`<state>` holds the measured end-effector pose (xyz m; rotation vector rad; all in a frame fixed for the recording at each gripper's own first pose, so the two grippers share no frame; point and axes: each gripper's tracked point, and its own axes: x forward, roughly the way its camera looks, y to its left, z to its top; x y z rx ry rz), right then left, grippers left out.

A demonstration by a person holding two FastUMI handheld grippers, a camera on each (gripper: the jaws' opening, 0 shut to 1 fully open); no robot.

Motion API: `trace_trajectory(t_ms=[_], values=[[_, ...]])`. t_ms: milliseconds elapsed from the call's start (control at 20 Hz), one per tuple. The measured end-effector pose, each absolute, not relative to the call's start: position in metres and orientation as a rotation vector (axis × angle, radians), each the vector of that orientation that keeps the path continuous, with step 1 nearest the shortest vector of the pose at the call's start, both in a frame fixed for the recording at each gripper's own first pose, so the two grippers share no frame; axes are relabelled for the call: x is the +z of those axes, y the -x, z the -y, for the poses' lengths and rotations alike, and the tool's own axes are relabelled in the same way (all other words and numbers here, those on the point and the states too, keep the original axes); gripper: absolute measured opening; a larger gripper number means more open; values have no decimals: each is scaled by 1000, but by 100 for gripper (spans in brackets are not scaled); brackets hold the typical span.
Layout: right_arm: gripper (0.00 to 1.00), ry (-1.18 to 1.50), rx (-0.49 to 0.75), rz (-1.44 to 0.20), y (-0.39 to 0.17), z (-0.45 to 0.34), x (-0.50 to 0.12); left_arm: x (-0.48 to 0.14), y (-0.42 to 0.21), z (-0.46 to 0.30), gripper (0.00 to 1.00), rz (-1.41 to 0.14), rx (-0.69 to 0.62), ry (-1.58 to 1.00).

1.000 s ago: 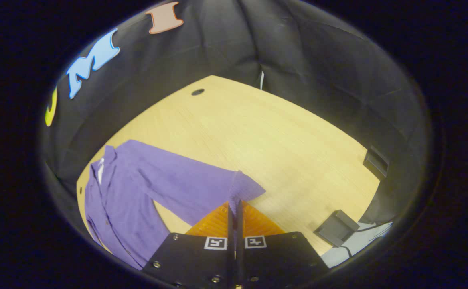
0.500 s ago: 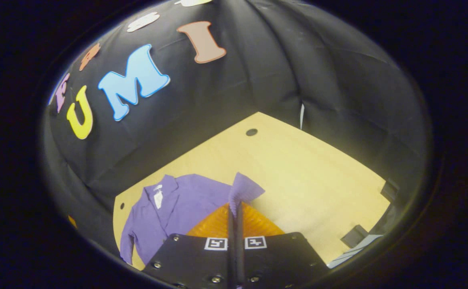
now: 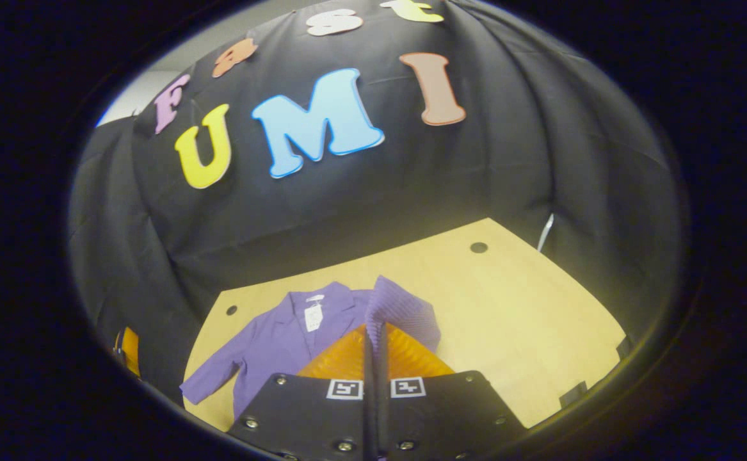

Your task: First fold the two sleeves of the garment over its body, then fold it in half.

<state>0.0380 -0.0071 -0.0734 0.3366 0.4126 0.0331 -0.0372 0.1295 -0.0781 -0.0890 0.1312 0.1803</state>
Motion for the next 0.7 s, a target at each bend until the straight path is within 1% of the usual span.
trace_trajectory(t_ms=[100,150,200,350,400,450,700], values=[[1,-289,91,-402,-42,-20,-70,-77,39,-137,96,-127,190,92],[5,-267,119,-404,-43,-35,-71,-77,40,-140,96,-126,192,96],[1,-251,155,-407,-41,-50,-72,-78,40,-143,96,-128,195,100],[1,-188,246,-418,-36,-95,-83,-85,43,-153,96,-141,209,102],[5,-165,258,-428,-34,-104,-89,-86,45,-156,96,-145,213,100],[1,-145,275,-436,-36,-115,-95,-88,47,-160,96,-148,217,95],[2,-76,354,-505,-22,-161,-132,-96,55,-175,94,-167,224,86]])
